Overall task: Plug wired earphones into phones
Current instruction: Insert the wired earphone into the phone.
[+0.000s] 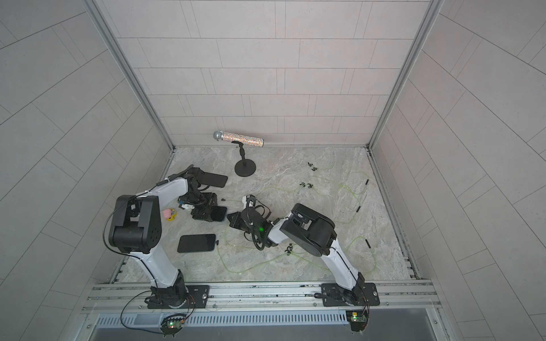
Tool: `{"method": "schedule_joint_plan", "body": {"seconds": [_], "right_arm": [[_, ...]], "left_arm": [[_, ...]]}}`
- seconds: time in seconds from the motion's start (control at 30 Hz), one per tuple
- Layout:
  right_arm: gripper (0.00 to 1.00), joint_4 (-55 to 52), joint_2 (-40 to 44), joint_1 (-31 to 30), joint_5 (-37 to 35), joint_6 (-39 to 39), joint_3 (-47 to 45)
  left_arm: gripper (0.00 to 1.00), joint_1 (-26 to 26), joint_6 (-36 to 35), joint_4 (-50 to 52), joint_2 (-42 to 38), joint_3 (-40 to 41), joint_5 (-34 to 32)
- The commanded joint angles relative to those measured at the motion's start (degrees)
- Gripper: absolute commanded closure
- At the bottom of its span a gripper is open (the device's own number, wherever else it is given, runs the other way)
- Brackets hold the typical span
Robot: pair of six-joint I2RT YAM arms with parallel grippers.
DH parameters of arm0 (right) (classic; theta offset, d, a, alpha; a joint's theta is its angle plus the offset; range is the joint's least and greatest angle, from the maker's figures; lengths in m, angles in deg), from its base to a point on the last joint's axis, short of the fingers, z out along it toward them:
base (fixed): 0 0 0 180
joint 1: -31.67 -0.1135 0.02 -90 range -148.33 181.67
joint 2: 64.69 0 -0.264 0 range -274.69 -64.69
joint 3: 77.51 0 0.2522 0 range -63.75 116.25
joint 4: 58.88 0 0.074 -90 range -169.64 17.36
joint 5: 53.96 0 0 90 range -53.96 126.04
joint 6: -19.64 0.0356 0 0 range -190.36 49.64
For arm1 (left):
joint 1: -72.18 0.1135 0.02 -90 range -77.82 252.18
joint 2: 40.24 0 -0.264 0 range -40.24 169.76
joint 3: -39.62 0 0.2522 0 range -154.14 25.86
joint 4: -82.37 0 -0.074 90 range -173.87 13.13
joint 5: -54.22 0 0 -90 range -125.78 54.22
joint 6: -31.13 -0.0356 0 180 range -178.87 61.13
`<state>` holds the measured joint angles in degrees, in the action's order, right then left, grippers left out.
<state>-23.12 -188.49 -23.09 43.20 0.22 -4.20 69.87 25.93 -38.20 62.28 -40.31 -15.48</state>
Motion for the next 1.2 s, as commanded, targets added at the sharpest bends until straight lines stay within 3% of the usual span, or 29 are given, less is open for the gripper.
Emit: {"method": "schedule_joint_plan", "body": {"seconds": [0.0,1.17], "right_arm": [[1.0,0.93,-1.0,-0.35,0.21,0.46,0.99],[1.0,2.98,-1.35,-0.7,0.75,-0.44,1.17]], "left_arm": [[0.39,0.27,-0.16,0.91,-2.42,0.52,-0.05],[0.41,0.11,-0.71,0.89,-2.81,1.27,-0.13]]}}
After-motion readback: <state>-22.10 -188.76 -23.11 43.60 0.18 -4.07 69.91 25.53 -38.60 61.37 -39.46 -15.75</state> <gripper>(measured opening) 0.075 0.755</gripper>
